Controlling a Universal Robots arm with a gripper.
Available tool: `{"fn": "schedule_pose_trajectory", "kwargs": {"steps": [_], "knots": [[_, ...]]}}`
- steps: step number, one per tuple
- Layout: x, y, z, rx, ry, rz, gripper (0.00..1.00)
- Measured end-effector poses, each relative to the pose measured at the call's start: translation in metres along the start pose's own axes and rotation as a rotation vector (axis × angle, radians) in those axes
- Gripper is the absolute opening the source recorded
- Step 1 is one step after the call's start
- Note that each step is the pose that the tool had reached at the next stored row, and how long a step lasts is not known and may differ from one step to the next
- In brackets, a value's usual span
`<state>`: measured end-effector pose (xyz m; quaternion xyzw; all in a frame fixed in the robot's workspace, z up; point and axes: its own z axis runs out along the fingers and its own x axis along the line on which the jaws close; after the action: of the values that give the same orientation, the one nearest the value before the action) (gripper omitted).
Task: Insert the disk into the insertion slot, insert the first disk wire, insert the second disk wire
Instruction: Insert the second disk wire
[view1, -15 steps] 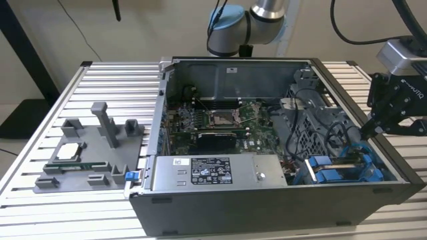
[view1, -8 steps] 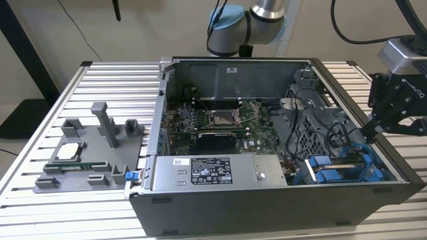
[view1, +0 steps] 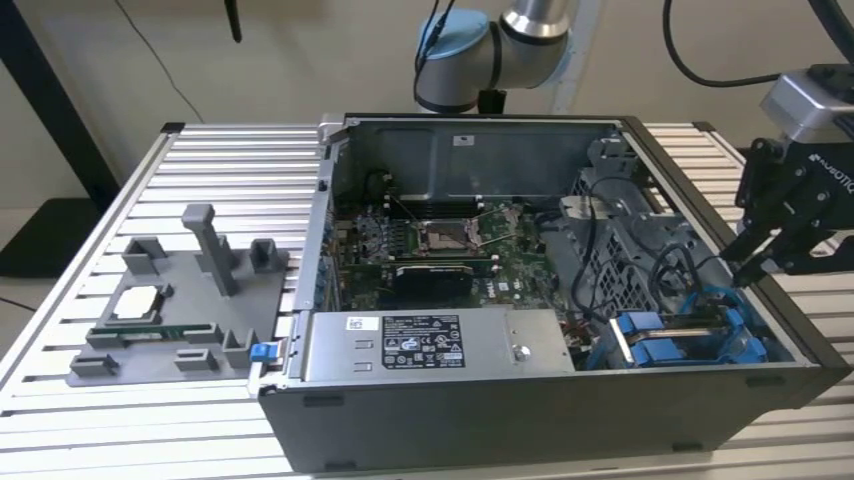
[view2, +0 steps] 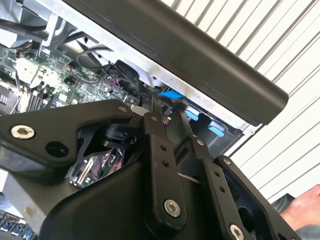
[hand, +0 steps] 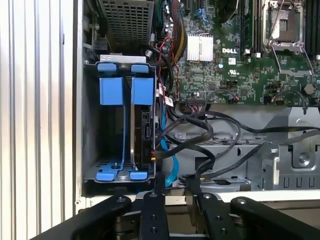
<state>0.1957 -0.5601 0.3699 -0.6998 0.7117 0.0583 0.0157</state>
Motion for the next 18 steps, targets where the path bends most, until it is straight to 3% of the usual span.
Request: {"fn": "schedule_pose_trajectory", "kwargs": {"steps": [8, 14, 15, 18], "knots": [[0.0014, -0.0003, 0.0017, 0.0007, 0.0148, 0.007, 1.0], [0.0029, -0.0012, 0.0052, 0.0011, 0.0156, 0.01, 1.0], [0.003, -0.0013, 0.0054, 0.0011, 0.0159, 0.01, 0.0], [0.0034, -0.0014, 0.0063, 0.0011, 0.0157, 0.011, 0.0]]}}
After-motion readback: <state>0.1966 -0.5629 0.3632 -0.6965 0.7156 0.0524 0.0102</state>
